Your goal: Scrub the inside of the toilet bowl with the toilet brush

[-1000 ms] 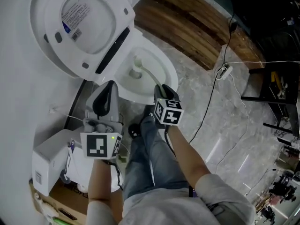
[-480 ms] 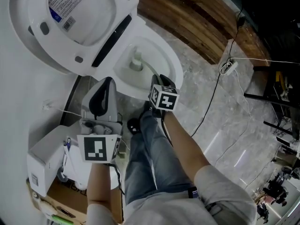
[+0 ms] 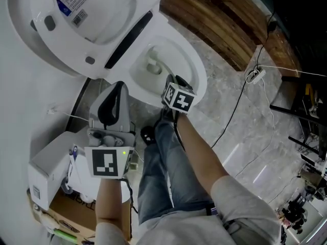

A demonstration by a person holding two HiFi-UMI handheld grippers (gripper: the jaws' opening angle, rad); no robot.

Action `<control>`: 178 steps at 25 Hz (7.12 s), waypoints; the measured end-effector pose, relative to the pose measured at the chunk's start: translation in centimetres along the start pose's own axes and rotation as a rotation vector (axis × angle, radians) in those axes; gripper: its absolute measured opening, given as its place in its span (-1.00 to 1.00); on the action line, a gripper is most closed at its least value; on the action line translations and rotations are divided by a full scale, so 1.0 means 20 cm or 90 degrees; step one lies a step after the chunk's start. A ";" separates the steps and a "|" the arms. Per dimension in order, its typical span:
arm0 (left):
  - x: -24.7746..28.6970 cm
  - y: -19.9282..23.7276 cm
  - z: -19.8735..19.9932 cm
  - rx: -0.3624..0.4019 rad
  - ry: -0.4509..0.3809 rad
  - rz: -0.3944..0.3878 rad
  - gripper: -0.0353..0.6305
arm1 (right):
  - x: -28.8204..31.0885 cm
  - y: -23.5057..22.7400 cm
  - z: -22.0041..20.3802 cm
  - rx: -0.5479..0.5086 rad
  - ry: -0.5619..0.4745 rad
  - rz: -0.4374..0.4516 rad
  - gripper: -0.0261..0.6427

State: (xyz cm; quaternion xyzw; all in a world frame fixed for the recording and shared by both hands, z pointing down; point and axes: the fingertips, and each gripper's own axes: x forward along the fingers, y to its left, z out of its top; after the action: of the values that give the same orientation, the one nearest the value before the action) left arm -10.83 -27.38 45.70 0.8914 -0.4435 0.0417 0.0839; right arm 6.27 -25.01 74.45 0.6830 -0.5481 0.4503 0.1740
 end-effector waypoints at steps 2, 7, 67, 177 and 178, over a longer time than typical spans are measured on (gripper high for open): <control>0.00 0.01 -0.01 -0.001 0.000 0.003 -0.88 | 0.01 0.02 -0.01 0.003 0.006 0.005 -0.61; -0.01 0.01 -0.02 0.003 0.004 0.007 -0.88 | 0.00 0.10 -0.06 0.006 0.024 0.045 -0.62; -0.05 -0.33 0.02 0.020 0.004 -0.048 -0.88 | -0.49 -0.41 -0.39 -0.592 0.169 0.081 -0.61; -0.02 -0.02 -0.14 -0.009 0.039 0.043 -0.88 | 0.01 -0.09 -0.21 -1.086 0.123 0.076 -0.61; -0.02 -0.01 -0.14 -0.011 0.039 0.045 -0.88 | 0.03 -0.08 -0.21 -1.084 0.122 0.077 -0.61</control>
State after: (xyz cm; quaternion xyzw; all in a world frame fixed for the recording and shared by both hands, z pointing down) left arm -10.89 -26.50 48.40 0.8726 -0.4725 0.0680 0.1032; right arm 5.88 -21.70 77.49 0.2485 -0.7180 -0.0502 0.6482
